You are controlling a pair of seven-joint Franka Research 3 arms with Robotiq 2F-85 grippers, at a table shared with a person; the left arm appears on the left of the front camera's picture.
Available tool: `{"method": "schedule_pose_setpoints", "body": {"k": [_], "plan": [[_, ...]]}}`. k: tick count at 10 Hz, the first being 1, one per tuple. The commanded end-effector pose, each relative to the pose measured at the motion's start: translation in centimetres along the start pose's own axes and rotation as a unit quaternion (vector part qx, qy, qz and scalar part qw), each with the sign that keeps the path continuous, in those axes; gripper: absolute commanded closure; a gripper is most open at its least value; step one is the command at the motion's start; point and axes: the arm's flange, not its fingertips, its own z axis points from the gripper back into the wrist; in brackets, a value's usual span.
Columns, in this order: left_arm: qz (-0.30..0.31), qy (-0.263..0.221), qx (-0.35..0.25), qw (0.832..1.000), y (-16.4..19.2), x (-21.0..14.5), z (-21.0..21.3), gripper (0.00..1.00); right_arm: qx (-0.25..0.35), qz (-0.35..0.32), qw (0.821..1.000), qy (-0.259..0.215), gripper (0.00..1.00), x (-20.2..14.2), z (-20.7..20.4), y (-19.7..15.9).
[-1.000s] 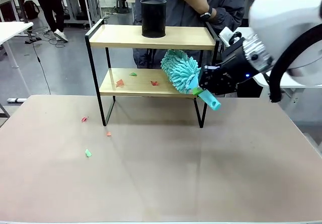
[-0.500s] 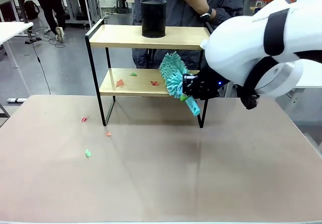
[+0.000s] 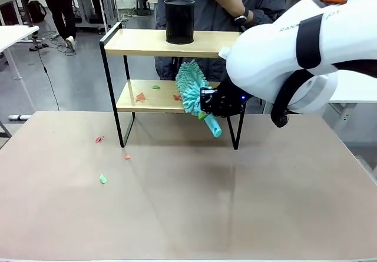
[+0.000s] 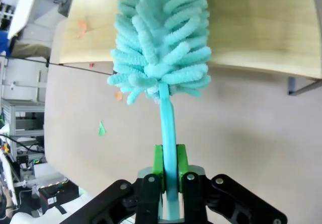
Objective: Clean the shelf.
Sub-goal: Clean the remaining tier of the Shelf with the Duster once objects are removed.
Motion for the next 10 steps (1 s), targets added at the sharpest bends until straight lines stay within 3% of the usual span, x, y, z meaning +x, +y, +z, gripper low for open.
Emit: {"method": "schedule_pose_setpoints", "body": {"k": [1, 5, 7, 10], "plan": [[-0.010, -0.012, -0.010, 1.000, -0.1, -0.2, -0.2, 0.00, 0.020, 0.027, 0.999, 0.020, 1.00, 0.6, -0.8, 1.6], [-0.010, -0.012, -0.010, 1.000, -0.1, -0.2, -0.2, 0.00, 0.036, 0.077, 0.995, 0.057, 1.00, 0.2, -2.5, 5.0], [-0.010, -0.012, -0.010, 1.000, -0.1, -0.2, -0.2, 0.00, 0.040, 0.122, 0.987, 0.093, 1.00, 0.6, -2.5, 4.6], [-0.010, -0.012, -0.010, 1.000, -0.1, -0.2, -0.2, 0.00, 0.093, 0.195, 0.965, 0.149, 1.00, 1.1, -0.6, 2.7]]}}
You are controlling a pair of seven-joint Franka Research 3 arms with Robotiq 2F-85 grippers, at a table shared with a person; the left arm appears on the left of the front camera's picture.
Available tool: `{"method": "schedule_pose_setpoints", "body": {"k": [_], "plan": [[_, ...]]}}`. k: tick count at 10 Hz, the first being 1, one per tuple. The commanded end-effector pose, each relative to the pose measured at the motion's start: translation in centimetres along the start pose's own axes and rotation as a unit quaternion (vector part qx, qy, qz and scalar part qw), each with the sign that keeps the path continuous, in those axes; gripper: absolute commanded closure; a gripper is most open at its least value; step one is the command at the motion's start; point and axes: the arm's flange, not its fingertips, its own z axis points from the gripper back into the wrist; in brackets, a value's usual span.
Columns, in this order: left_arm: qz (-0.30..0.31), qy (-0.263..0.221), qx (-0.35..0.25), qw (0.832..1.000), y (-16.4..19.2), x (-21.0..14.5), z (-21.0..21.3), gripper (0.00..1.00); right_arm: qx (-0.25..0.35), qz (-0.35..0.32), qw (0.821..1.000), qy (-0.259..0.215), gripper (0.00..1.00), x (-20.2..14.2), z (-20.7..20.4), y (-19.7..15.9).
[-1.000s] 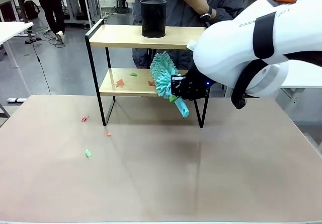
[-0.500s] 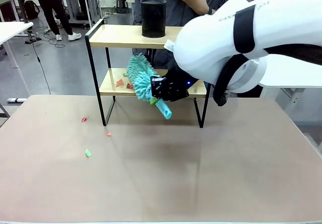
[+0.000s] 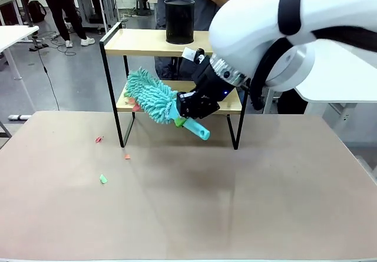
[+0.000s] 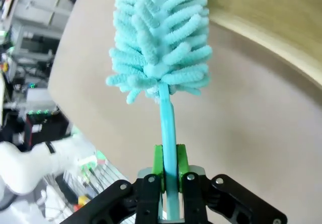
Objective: Clean the shelf.
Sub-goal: Clean the remaining tier of the Shelf with the Duster once objects are removed.
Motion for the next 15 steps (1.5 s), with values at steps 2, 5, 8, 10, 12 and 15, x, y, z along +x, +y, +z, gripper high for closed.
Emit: {"method": "schedule_pose_setpoints", "body": {"k": [2, 5, 8, 10, 12, 15], "plan": [[-0.010, -0.012, -0.010, 1.000, -0.1, -0.2, -0.2, 0.00, 0.034, 0.067, 0.995, 0.072, 1.00, -2.2, 3.7, -3.2], [-0.010, -0.012, -0.010, 1.000, -0.1, -0.2, -0.2, 0.00, 0.129, 0.132, 0.963, 0.195, 1.00, -6.4, 7.4, -5.6], [-0.010, -0.012, -0.010, 1.000, -0.1, -0.2, -0.2, 0.00, 0.172, 0.106, 0.965, 0.169, 1.00, -7.9, 8.9, -8.0], [-0.010, -0.012, -0.010, 1.000, -0.1, -0.2, -0.2, 0.00, 0.193, 0.104, 0.961, 0.167, 1.00, -8.4, 9.2, -8.7], [-0.010, -0.012, -0.010, 1.000, -0.1, -0.2, -0.2, 0.00, 0.242, 0.099, 0.953, 0.154, 1.00, -10.0, 11.4, -10.9], [-0.010, -0.012, -0.010, 1.000, -0.1, -0.2, -0.2, 0.00, 0.361, 0.081, 0.926, 0.078, 1.00, -17.8, 20.0, -17.2]]}}
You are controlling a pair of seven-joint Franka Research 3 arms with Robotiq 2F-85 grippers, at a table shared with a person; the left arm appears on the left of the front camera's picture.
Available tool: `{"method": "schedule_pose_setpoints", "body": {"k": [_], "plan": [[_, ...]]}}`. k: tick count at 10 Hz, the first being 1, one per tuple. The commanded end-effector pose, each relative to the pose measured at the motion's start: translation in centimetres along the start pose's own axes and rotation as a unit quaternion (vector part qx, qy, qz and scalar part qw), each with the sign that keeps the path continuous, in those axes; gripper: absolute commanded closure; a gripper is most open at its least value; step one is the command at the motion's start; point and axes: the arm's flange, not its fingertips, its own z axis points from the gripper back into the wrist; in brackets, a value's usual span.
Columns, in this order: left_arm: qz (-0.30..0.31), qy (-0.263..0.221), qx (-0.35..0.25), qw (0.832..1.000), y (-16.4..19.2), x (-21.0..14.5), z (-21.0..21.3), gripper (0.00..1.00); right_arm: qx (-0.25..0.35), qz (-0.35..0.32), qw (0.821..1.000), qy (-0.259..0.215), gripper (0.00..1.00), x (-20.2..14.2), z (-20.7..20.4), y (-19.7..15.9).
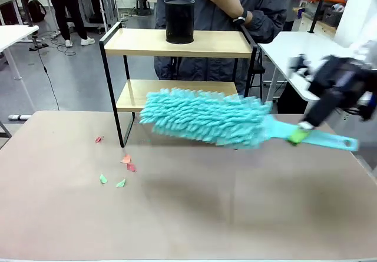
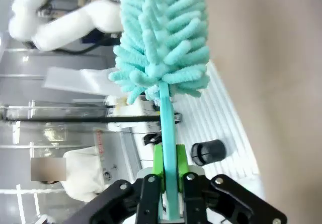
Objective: Clean the shelf.
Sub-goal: Clean the remaining tier of the Shelf with the Duster once objects are removed.
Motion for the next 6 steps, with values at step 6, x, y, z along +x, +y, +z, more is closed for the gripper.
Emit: {"method": "schedule_pose_setpoints", "body": {"k": [6], "plan": [[-0.009, -0.011, -0.010, 1.000, -0.1, -0.2, -0.2, 0.00, 0.156, -0.107, 0.806, -0.561, 1.00, -16.8, 10.4, -3.0]]}}
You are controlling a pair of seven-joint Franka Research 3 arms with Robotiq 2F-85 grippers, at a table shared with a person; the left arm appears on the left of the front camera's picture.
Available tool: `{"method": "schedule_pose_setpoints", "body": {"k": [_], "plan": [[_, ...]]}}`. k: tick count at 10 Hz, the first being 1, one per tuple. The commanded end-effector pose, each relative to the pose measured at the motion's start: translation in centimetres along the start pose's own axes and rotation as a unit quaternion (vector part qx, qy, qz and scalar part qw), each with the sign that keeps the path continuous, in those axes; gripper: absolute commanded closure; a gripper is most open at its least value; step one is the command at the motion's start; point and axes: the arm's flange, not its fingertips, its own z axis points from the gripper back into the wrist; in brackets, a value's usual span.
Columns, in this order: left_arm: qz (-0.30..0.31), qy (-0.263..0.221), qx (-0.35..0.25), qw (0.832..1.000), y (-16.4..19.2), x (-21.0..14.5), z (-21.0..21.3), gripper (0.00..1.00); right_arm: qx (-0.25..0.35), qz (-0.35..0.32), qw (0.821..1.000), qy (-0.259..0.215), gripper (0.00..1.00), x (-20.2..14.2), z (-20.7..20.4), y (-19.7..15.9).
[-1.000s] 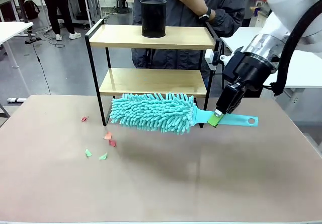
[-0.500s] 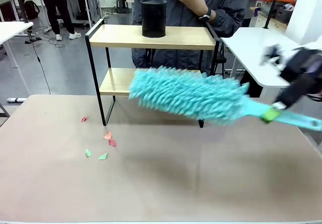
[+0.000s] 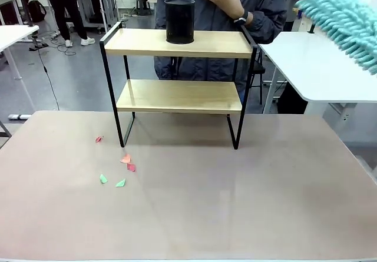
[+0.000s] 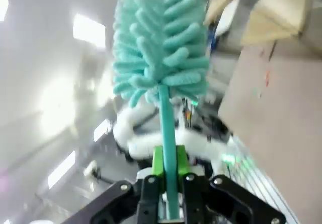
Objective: Clean the shelf.
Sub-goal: Clean the remaining tier of the Shelf with the Duster once objects are removed.
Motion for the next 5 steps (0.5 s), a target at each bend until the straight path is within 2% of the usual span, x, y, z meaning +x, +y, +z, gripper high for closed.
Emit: {"method": "schedule_pose_setpoints", "body": {"k": [1, 2, 3, 5], "plan": [[-0.009, -0.011, -0.010, 1.000, -0.1, -0.2, -0.2, 0.00, -0.026, -0.097, 0.978, -0.183, 1.00, 0.2, -1.7, -2.5], [-0.009, -0.011, -0.010, 1.000, -0.1, -0.2, -0.2, 0.00, -0.106, -0.159, 0.961, -0.199, 1.00, -0.2, -1.3, -3.7], [-0.009, -0.011, -0.010, 1.000, -0.1, -0.2, -0.2, 0.00, -0.110, -0.204, 0.955, -0.186, 1.00, -0.5, -1.0, -4.5], [-0.009, -0.011, -0.010, 1.000, -0.1, -0.2, -0.2, 0.00, -0.146, -0.242, 0.944, -0.173, 1.00, -0.9, -1.1, -5.4]]}}
